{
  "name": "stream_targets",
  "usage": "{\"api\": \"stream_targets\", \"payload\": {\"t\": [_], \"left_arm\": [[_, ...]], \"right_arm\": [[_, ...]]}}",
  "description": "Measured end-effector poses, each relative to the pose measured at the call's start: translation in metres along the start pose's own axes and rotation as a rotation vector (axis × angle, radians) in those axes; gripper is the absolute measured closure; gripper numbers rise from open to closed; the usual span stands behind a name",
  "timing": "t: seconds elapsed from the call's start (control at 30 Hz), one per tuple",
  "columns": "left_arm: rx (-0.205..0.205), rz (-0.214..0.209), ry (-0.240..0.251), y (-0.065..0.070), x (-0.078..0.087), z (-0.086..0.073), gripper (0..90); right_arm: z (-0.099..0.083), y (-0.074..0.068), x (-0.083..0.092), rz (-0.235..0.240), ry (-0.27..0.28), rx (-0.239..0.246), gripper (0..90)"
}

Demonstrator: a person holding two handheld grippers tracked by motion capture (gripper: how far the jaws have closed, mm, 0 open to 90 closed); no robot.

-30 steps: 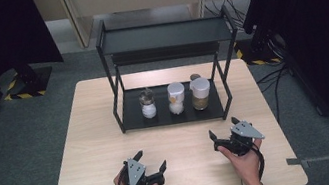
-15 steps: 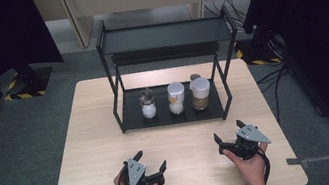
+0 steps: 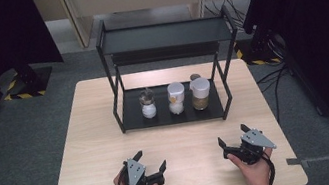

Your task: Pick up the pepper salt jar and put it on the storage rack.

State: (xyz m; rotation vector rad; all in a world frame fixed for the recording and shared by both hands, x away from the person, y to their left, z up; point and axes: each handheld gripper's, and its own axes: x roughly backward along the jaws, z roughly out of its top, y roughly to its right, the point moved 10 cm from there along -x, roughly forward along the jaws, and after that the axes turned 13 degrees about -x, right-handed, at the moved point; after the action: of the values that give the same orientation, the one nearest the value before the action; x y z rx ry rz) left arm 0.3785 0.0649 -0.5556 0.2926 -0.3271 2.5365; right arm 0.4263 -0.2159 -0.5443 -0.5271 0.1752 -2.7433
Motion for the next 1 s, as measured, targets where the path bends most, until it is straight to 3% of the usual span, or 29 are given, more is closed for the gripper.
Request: {"api": "stream_targets", "payload": {"t": [1.0], "left_arm": [[-0.001,0.001,0.002,0.000,0.000,0.000,10.0]], "right_arm": [[-0.009,0.011,0.023,-0.011,-0.003,0.008,1.9]]}}
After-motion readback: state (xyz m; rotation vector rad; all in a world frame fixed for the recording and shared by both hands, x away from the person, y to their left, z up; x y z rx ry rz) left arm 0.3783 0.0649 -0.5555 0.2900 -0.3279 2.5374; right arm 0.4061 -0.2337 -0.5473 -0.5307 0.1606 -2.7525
